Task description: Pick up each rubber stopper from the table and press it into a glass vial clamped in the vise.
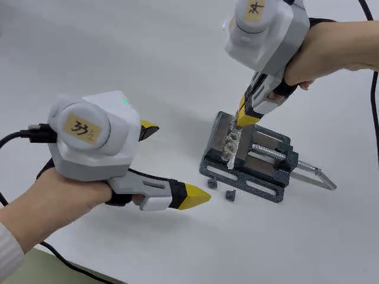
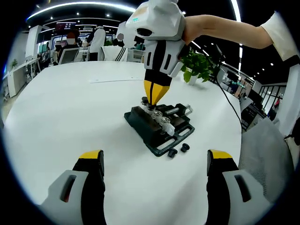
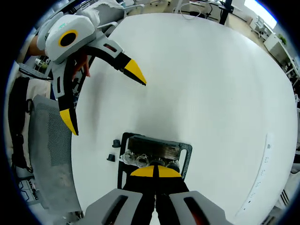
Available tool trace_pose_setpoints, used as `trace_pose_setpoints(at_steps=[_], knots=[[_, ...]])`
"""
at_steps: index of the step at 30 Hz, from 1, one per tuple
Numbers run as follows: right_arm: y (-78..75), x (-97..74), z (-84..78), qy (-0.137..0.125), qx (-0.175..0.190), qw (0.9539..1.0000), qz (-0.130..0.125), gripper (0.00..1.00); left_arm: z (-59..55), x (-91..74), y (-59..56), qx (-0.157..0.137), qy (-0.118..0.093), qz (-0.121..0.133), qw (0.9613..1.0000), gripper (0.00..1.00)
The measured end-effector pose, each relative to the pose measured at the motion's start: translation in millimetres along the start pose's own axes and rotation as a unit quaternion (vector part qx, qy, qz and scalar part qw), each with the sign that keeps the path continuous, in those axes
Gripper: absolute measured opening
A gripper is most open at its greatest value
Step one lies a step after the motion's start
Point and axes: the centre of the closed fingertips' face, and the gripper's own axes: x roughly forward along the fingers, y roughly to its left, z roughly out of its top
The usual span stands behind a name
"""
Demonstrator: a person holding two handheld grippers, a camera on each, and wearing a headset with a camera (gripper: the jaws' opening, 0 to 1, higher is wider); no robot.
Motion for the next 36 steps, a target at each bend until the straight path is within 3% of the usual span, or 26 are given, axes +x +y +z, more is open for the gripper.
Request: trace_pose_setpoints(at_steps=[1,2,4,13,16,20,32,34,36], knots=[[-1.5,-0.1,0.2,-0.005,-0.004,1.0000,0.002,0.00,2.3,0.3,-1.6,0.001,-0.001,-0.002,1.0000,0.90],[-1.0,0.5,1.3,-0.010,0.019,0.9998,0.001,0.00,3.5,0.6,-2.1,0.003,-0.002,-0.002,1.0000,0.90],[-3.9,0.7,0.4,-0.010,-0.002,0.9999,-0.004,0.00,4.8,1.2,-3.4,0.007,-0.002,-0.004,1.0000,0.90],[0.6,0.1,-0.6,-0.033,0.010,0.9994,-0.005,0.00,24.0,-8.7,-7.1,0.023,-0.014,-0.002,0.9996,0.90],[-1.6,0.8,1.7,-0.029,0.023,0.9993,-0.009,0.00,25.6,-8.7,-5.9,0.026,-0.017,0.000,0.9995,0.90],[-2.4,0.4,1.6,-0.030,0.012,0.9993,-0.015,0.00,28.3,-9.9,-7.9,0.031,-0.019,0.001,0.9994,0.89],[-0.3,-5.3,-0.7,-0.097,0.045,0.9939,-0.027,0.00,33.4,-20.3,-16.6,0.038,-0.016,0.001,0.9991,0.90],[8.8,-7.8,-1.3,-0.110,0.054,0.9924,-0.017,0.06,33.4,-21.8,-15.9,0.039,-0.016,0.003,0.9991,0.90],[7.0,-8.0,-1.7,-0.112,0.046,0.9921,-0.033,0.10,33.5,-22.4,-15.5,0.040,-0.017,0.004,0.9990,0.90]])
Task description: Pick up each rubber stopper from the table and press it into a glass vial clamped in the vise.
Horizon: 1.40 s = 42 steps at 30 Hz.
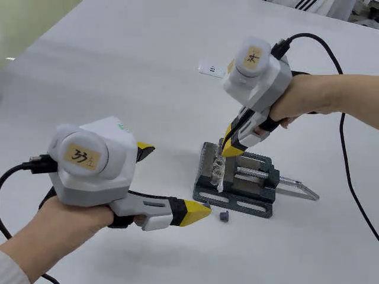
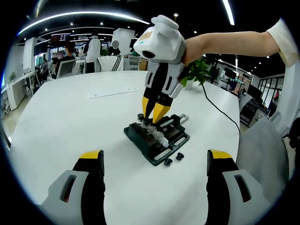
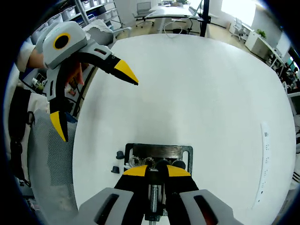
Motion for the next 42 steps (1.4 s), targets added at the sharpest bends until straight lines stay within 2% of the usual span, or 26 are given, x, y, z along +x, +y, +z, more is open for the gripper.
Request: trace_pose_setpoints(at_steps=[2,4,6,14,21,26,36,42], knots=[[1.3,-3.2,-1.9,-0.006,-0.001,0.9999,-0.011,0.15,-0.1,-0.7,0.1,0.000,0.000,0.000,1.0000,0.90],[2.7,-6.1,-1.6,-0.024,0.003,0.9996,-0.014,0.22,-0.3,-1.2,-0.5,0.003,0.000,-0.001,1.0000,0.90],[9.2,-11.0,-4.7,-0.035,0.010,0.9992,-0.017,0.26,-0.2,-1.6,-1.1,0.004,0.001,-0.001,1.0000,0.90],[27.5,-10.6,-16.6,-0.068,0.020,0.9971,-0.029,0.53,-2.8,-5.1,-3.1,0.013,0.005,-0.006,0.9999,0.90],[52.1,-7.3,-11.5,-0.106,0.038,0.9935,-0.018,0.53,-4.7,-7.7,-4.1,0.018,0.005,-0.007,0.9998,0.90],[58.2,-8.2,-7.6,-0.119,0.042,0.9919,-0.018,0.51,-8.7,-9.9,-3.3,0.023,0.010,-0.009,0.9996,0.90],[81.2,1.3,-14.0,-0.126,0.055,0.9905,-0.005,0.48,-9.6,-15.5,-1.2,0.025,0.011,-0.006,0.9996,0.90],[85.2,9.6,-17.3,-0.131,0.055,0.9899,0.001,0.45,-10.3,-18.1,0.4,0.025,0.011,-0.003,0.9996,0.90]])
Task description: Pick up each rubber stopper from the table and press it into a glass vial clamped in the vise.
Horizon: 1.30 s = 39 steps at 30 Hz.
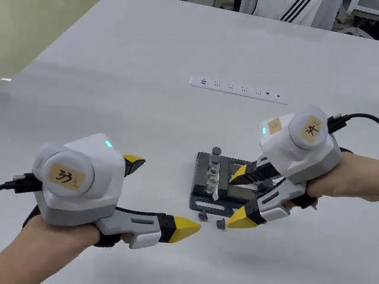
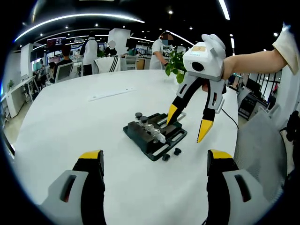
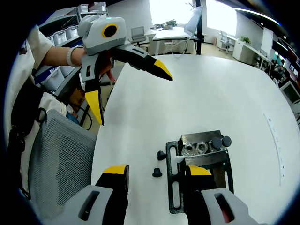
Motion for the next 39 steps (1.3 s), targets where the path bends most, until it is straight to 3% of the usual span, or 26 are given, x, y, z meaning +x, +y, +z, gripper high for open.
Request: trace_pose_setpoints(at_steps=[6,16,24,39], knots=[[4.4,9.6,-5.6,-0.006,-0.009,0.9999,0.002,0.38,-3.0,-2.3,0.0,-0.002,0.003,0.003,1.0000,0.90],[-0.8,31.4,-27.4,0.007,-0.038,0.9992,0.002,0.16,-10.0,-6.1,0.2,-0.009,0.009,0.009,0.9999,0.90],[-0.2,43.3,-34.7,0.010,-0.045,0.9989,0.008,0.14,-16.5,-8.9,0.2,-0.013,0.014,0.011,0.9998,0.90],[-1.4,50.9,-39.2,0.016,-0.043,0.9989,0.010,0.09,-21.3,-8.3,-2.7,-0.017,0.018,0.008,0.9997,0.89]])
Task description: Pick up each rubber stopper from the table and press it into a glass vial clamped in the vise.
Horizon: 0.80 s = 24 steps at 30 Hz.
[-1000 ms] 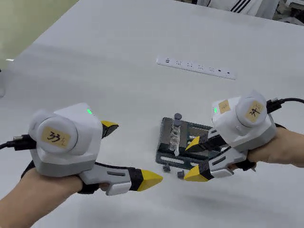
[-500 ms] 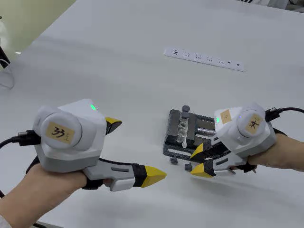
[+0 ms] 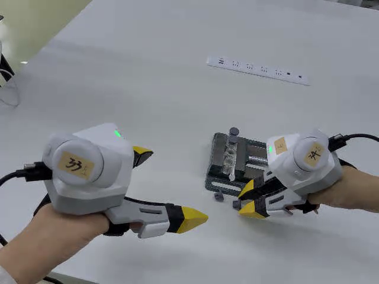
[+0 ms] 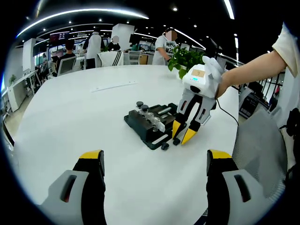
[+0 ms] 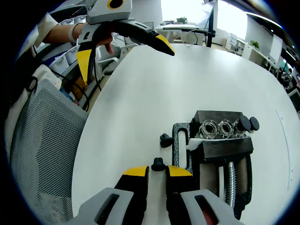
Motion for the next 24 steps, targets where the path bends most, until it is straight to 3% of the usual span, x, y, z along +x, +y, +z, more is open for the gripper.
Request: trace_pose_setpoints(at_steps=[14,19,24], knots=[[1.6,-4.3,-0.2,0.004,0.002,1.0000,0.000,0.07,-0.6,3.5,-2.3,0.012,0.006,-0.008,0.9999,0.88],[3.5,-19.6,0.3,0.021,0.015,0.9997,0.000,0.07,1.2,7.0,-8.6,0.026,0.012,-0.018,0.9994,0.85],[6.6,-46.5,6.0,0.040,0.013,0.9991,-0.001,0.06,10.3,15.8,-18.7,0.059,0.014,-0.039,0.9974,0.80]])
